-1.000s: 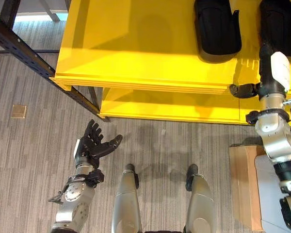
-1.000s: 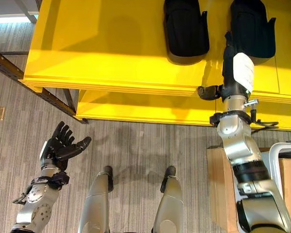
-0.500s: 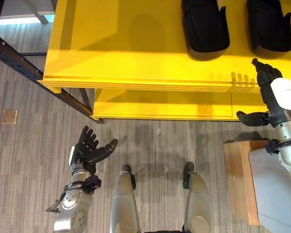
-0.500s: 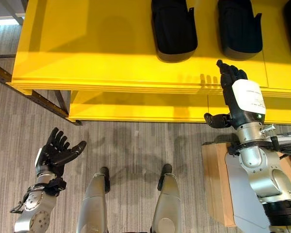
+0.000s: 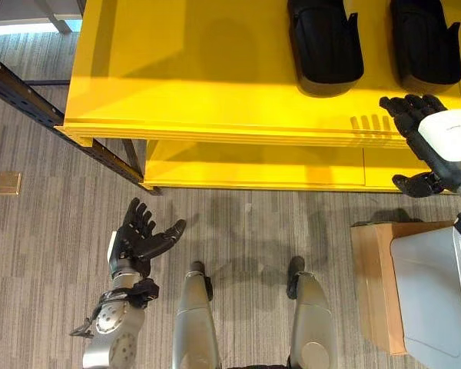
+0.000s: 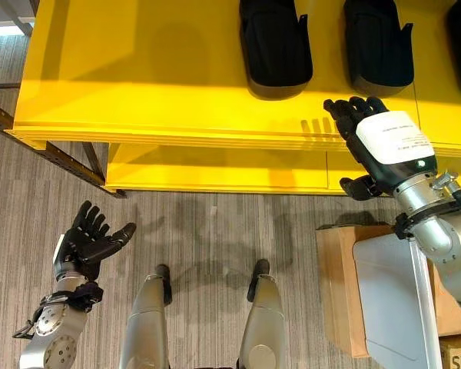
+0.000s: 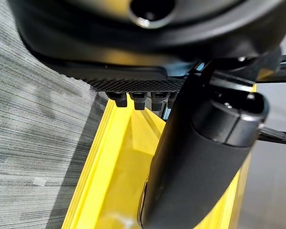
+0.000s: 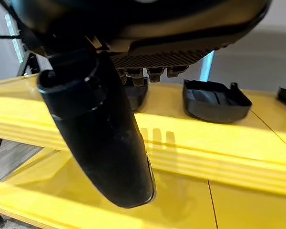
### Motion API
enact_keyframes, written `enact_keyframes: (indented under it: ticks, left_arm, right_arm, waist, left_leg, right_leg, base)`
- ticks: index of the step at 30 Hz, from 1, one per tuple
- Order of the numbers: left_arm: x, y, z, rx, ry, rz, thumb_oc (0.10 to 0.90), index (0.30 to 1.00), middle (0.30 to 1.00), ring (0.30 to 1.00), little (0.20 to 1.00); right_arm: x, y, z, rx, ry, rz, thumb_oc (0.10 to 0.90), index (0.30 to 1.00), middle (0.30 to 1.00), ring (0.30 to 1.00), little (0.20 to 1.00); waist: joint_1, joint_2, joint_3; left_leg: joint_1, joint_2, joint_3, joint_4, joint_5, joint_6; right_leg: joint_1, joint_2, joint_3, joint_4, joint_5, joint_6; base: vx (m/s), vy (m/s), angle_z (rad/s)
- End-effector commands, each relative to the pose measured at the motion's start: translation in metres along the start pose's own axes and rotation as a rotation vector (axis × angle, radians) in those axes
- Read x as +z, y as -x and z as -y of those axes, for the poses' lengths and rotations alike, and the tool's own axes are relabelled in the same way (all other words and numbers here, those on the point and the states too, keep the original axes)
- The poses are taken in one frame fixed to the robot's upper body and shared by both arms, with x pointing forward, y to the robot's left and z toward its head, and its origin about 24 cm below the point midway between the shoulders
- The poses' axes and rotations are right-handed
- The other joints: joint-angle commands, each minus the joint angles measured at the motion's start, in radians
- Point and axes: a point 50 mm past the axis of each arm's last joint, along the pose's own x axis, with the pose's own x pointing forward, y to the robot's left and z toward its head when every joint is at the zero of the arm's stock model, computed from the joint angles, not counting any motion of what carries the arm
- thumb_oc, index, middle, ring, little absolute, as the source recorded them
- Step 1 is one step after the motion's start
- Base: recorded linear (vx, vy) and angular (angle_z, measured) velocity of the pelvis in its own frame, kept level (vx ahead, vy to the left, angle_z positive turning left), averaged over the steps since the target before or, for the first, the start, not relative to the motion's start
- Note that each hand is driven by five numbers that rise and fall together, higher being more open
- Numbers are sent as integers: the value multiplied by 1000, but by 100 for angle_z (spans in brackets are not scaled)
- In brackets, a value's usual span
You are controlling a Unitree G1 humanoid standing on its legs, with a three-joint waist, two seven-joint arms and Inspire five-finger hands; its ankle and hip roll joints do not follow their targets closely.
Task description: Move parts from the plastic box to the shelf.
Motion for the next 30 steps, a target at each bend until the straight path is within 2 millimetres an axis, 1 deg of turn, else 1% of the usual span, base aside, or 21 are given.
enact_keyframes:
  ticks: [1, 8, 14, 17, 30]
  left_arm:
    - [42, 2, 1, -84, -51, 197, 900, 1000, 1000, 1000, 1000]
    - [43, 0, 1, -94, -51, 198, 900, 1000, 1000, 1000, 1000]
    - [44, -2, 1, -96, -51, 204, 900, 1000, 1000, 1000, 1000]
    - [44, -3, 1, -94, -51, 207, 900, 1000, 1000, 1000, 1000]
    - [46, -5, 1, -91, -36, 217, 900, 1000, 1000, 1000, 1000]
  right_arm:
    - [2, -22, 44, -162, 74, 37, 900, 1000, 1000, 1000, 1000]
    - [4, -42, 47, -143, 38, 40, 900, 1000, 1000, 1000, 1000]
    - [2, -52, 46, -137, 6, 21, 900, 1000, 1000, 1000, 1000]
    - [1, -58, 42, -125, -16, 7, 900, 1000, 1000, 1000, 1000]
    - [4, -69, 31, -99, -73, -8, 900, 1000, 1000, 1000, 1000]
  waist:
    - [26, -25, -65]
    - [38, -24, -67]
    - [44, -21, -64]
    - [49, -18, -62]
    - [56, -11, -55]
  left_leg:
    - [26, 25, -14, -74, 66, -6]
    - [24, 24, -17, -77, 70, -7]
    - [27, 22, -17, -78, 71, -7]
    - [30, 23, -18, -82, 73, -7]
    - [27, 22, -21, -84, 77, -6]
  right_leg:
    - [47, 4, 18, 57, -69, -31]
    - [49, 2, 14, 59, -71, -33]
    - [52, 2, 13, 63, -74, -35]
    - [53, 1, 12, 65, -76, -36]
    - [53, 1, 9, 64, -73, -38]
  base:
    - [0, 0, 0]
    - [0, 0, 0]
    - [0, 0, 0]
    - [0, 0, 0]
    - [0, 0, 0]
